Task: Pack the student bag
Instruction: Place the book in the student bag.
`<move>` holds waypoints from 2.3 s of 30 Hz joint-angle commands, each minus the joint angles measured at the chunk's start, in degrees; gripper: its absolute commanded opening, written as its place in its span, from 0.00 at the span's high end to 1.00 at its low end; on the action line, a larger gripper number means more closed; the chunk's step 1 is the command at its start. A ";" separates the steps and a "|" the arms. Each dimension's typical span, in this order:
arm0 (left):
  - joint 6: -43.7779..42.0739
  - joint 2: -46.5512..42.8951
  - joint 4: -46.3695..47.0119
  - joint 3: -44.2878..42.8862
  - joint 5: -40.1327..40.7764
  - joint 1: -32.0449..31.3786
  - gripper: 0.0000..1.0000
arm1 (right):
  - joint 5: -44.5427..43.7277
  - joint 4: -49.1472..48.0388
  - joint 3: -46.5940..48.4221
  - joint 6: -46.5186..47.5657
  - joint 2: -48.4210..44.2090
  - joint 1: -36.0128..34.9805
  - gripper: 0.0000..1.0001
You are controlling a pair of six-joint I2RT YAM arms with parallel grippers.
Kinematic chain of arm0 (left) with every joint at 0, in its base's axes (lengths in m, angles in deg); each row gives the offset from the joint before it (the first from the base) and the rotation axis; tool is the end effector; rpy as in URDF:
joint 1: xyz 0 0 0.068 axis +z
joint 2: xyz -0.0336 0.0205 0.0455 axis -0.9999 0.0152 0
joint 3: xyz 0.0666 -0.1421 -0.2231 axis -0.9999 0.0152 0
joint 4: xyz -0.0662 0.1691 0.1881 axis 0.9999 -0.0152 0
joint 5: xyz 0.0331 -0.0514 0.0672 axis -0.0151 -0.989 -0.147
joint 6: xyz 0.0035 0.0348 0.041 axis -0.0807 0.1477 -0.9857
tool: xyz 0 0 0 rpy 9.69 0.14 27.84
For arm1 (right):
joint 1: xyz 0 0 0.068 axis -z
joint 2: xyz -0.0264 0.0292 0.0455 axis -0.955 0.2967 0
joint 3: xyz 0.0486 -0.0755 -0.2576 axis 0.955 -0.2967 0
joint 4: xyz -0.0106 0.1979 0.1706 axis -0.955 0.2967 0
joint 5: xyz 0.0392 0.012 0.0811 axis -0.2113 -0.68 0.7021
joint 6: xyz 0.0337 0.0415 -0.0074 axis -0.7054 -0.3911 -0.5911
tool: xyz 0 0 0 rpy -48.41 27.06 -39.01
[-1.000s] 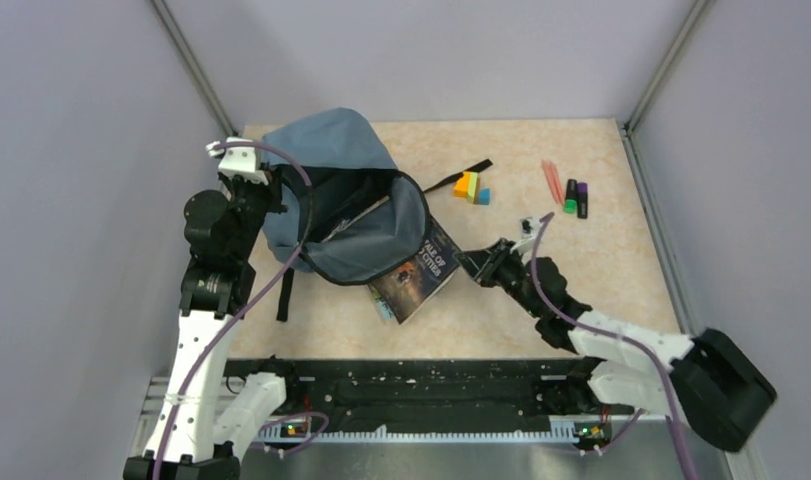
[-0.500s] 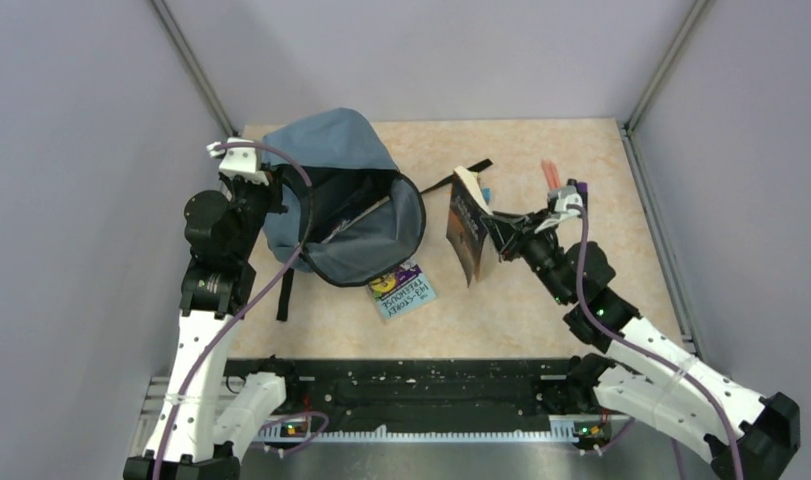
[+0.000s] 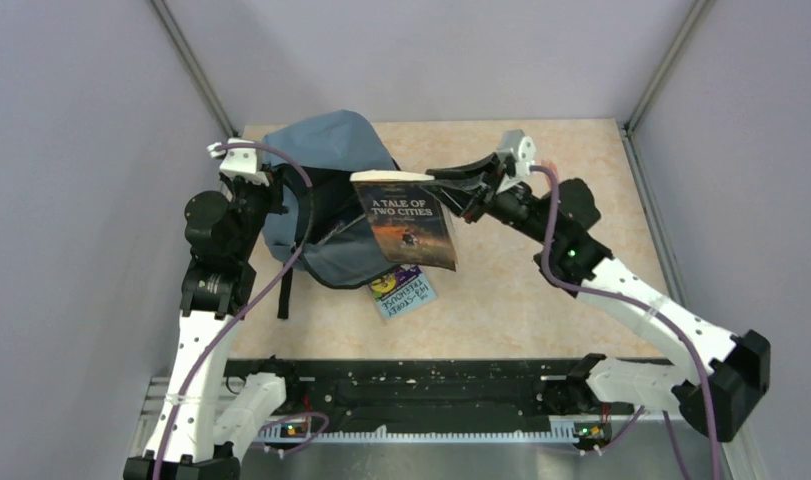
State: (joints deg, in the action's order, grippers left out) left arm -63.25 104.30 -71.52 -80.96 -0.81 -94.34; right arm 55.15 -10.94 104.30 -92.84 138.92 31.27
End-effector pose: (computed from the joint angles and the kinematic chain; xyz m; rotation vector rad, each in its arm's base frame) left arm 0.1756 -0.0195 0.4182 0.1675 1.5004 -0.1239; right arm 0.1740 0.1711 0.4200 -0.6833 1.0782 0.9646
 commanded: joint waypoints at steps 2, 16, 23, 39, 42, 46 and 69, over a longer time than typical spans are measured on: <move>0.47 -0.86 4.56 -0.11 -1.10 0.33 1.00 | 8.64 -14.84 10.27 4.30 6.53 -0.10 1.00; 1.34 -0.12 4.65 -0.35 -2.47 0.29 1.00 | 17.76 -20.58 25.76 16.35 23.00 -0.18 1.00; 1.39 -0.04 4.56 -0.36 -2.57 0.29 1.00 | 19.85 -24.45 26.51 27.08 28.52 -1.42 1.00; 1.36 0.58 4.79 -0.36 -3.32 0.29 1.00 | 16.29 8.71 24.51 54.62 28.03 -3.52 1.00; 1.35 0.67 4.74 -0.36 -3.14 0.29 1.00 | 14.89 13.77 27.01 59.25 30.16 -5.07 1.00; 1.35 0.93 4.72 -0.27 -2.90 0.29 1.00 | 15.48 16.71 30.66 62.74 33.93 -7.58 1.00; 1.38 1.29 4.63 -0.19 -2.44 0.29 1.00 | 7.79 4.94 26.33 47.34 39.31 -11.09 0.27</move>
State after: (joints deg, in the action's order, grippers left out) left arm -61.96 105.85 -71.35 -80.94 -4.41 -94.36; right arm 65.77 -4.62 131.86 -41.89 181.80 20.14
